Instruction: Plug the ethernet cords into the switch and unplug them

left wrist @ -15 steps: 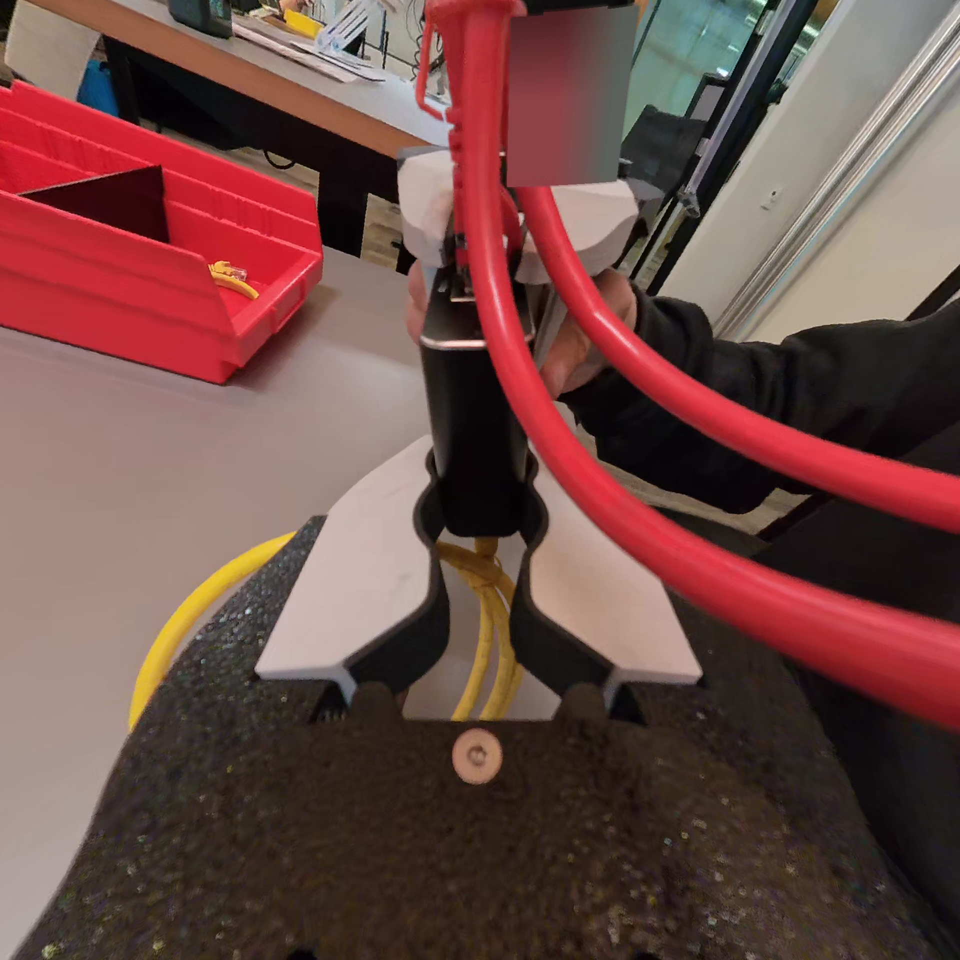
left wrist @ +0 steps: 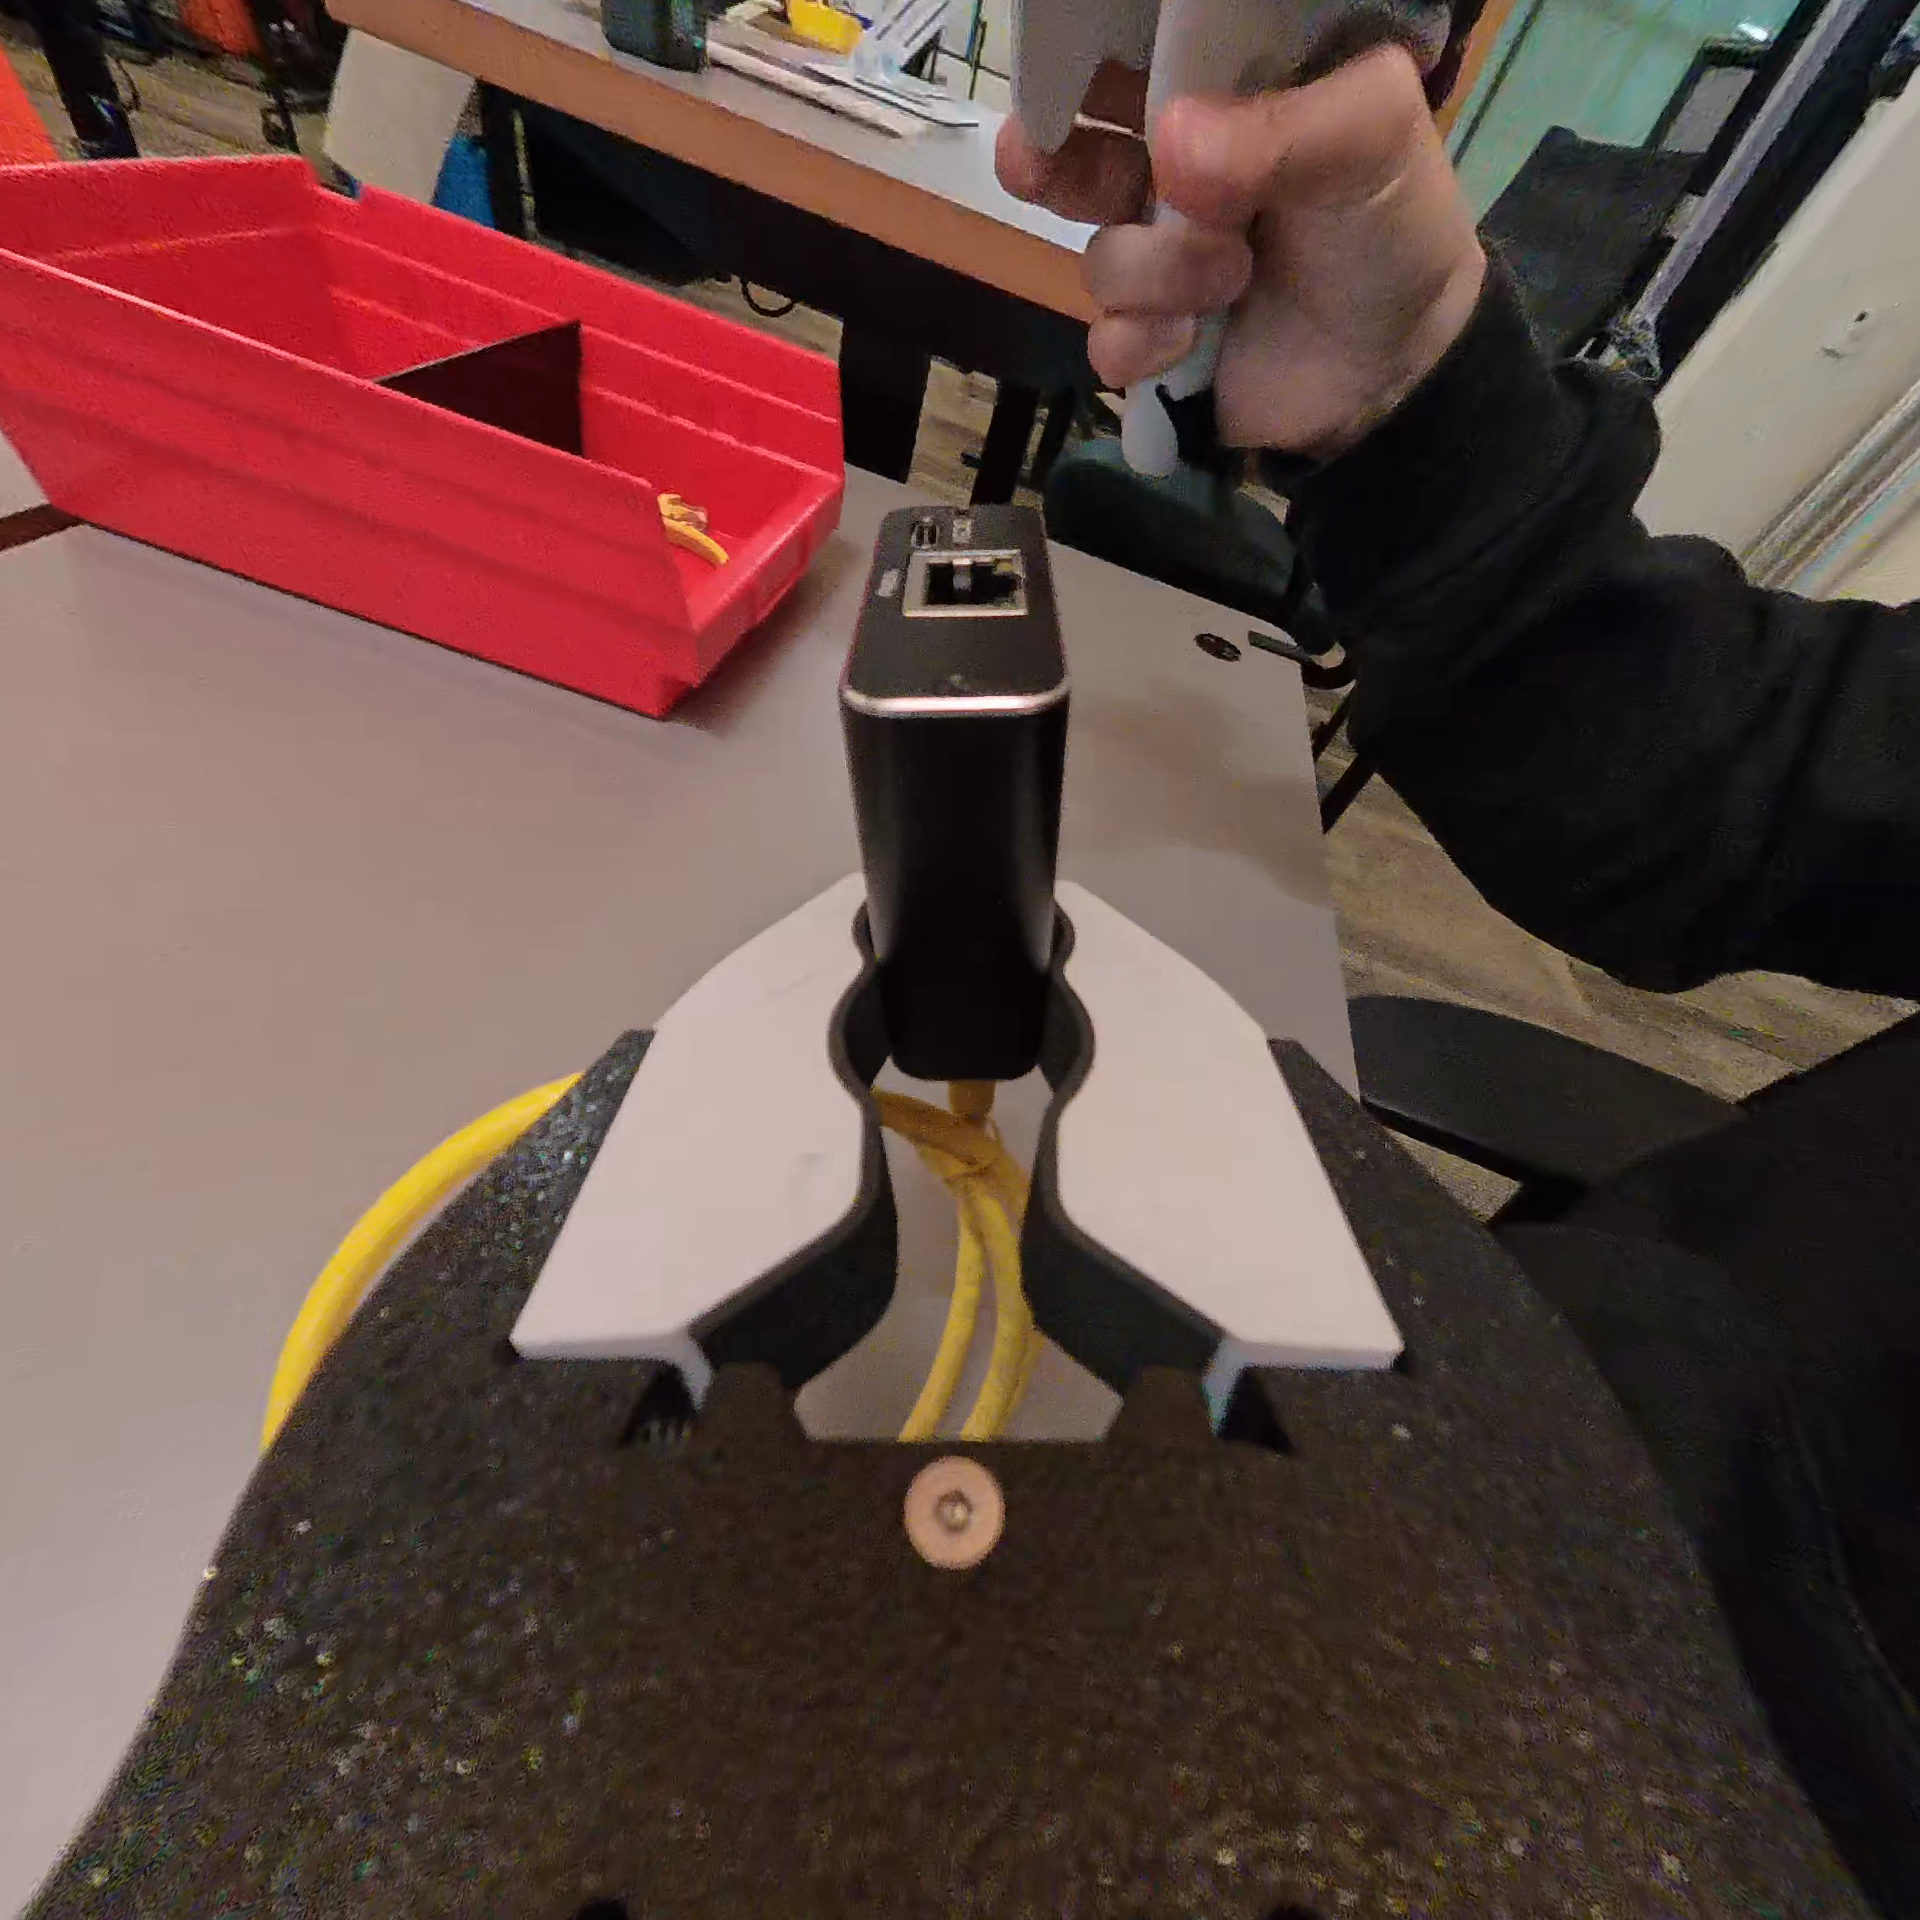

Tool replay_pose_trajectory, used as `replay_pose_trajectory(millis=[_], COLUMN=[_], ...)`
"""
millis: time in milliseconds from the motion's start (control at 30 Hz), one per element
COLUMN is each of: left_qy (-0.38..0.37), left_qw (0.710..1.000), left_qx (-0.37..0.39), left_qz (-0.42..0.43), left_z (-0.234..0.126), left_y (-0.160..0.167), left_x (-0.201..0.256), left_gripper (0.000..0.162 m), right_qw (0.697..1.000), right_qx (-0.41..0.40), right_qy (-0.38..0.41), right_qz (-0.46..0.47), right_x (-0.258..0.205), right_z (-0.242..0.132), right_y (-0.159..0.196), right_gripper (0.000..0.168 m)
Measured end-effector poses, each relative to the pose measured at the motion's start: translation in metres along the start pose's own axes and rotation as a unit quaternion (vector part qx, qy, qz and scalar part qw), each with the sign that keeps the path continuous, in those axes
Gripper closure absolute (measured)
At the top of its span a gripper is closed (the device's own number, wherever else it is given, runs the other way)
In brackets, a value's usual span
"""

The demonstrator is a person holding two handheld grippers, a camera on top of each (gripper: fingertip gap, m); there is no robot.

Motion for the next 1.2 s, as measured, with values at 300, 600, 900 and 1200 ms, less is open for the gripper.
replay_pose_trajectory(millis=[300, 600, 900, 1200], left_qy=[-0.009, -0.014, -0.021, 0.009], left_qw=[0.999, 0.999, 0.998, 0.971], left_qx=[0.046, 0.048, 0.066, 0.235], left_qz=[-0.002, 0.004, -0.001, -0.045], left_z=[-0.021, -0.023, -0.025, -0.043], left_y=[-0.005, -0.002, -0.003, -0.024], left_x=[-0.007, -0.007, -0.01, -0.011], left_gripper=[0.136, 0.136, 0.136, 0.136], right_qw=[0.969, 0.916, 0.809, 0.819], right_qx=[-0.116, -0.259, -0.475, -0.332], right_qy=[0.199, 0.282, 0.326, 0.452], right_qz=[-0.085, 0.123, 0.119, -0.119], right_x=[0.089, 0.182, 0.214, 0.127], right_z=[-0.055, -0.092, -0.092, -0.065], right_y=[-0.032, 0.033, 0.106, 0.023], right_gripper=[0.154, 0.155, 0.119, 0.071])
Point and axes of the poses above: each gripper's, where its closed fingertips meet, z out along the fingers, y out of its underside, x = y × z across the jaws, the point moved 6 cm from there along -z, back along the fingers, and after that the axes turned 4 degrees about y, right-handed, at the moved point
